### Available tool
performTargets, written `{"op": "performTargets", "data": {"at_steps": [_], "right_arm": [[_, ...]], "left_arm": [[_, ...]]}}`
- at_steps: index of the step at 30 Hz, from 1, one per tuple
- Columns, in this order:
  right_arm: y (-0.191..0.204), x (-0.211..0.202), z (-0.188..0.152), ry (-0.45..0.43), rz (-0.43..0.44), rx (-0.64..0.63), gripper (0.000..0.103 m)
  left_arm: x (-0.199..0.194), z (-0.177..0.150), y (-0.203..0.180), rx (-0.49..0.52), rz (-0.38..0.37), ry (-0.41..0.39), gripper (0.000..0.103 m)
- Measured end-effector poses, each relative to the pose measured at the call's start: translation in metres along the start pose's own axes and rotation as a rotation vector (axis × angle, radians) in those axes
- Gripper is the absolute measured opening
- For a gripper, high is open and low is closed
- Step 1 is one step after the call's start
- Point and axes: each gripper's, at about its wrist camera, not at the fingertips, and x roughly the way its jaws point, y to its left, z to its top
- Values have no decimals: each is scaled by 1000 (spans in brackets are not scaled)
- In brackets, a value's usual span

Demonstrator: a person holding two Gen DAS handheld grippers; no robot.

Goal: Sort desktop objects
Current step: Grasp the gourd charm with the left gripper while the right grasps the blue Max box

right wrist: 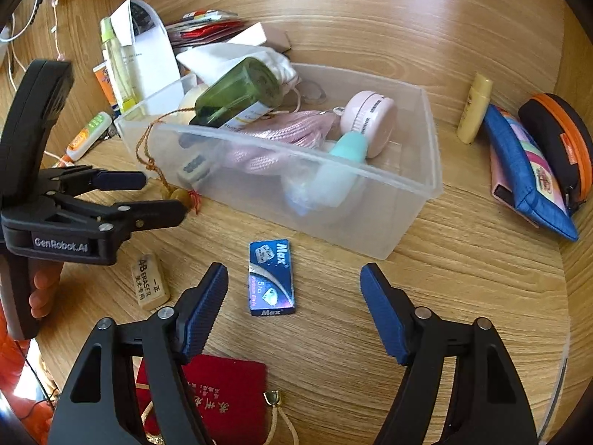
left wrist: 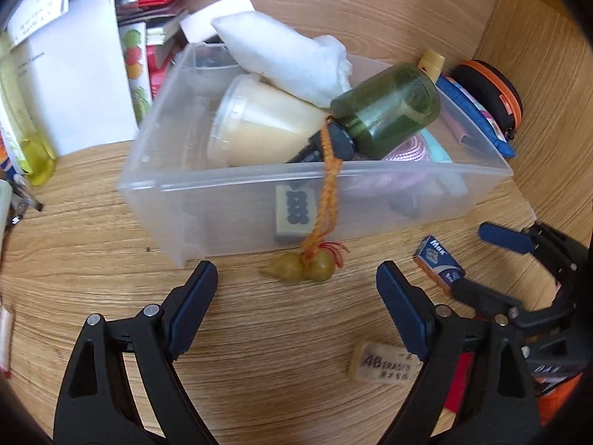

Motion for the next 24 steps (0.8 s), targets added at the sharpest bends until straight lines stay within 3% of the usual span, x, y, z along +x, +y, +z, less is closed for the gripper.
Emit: {"op": "performTargets", "data": {"at_steps": [9, 16, 22, 24], "right_arm": [[8, 11, -1, 43, 23, -29, 35], [16, 13, 1, 33, 12, -66, 25], [22, 12, 2, 28, 8, -72, 25], [23, 8, 3, 18, 7, -71, 25]], "left_arm": [[9, 1, -11, -1, 64, 8, 86], [16, -2, -26, 68, 166, -4, 78], [11, -6, -27, 82, 160, -32, 57], [7, -9, -23, 81, 158, -40, 43]]}}
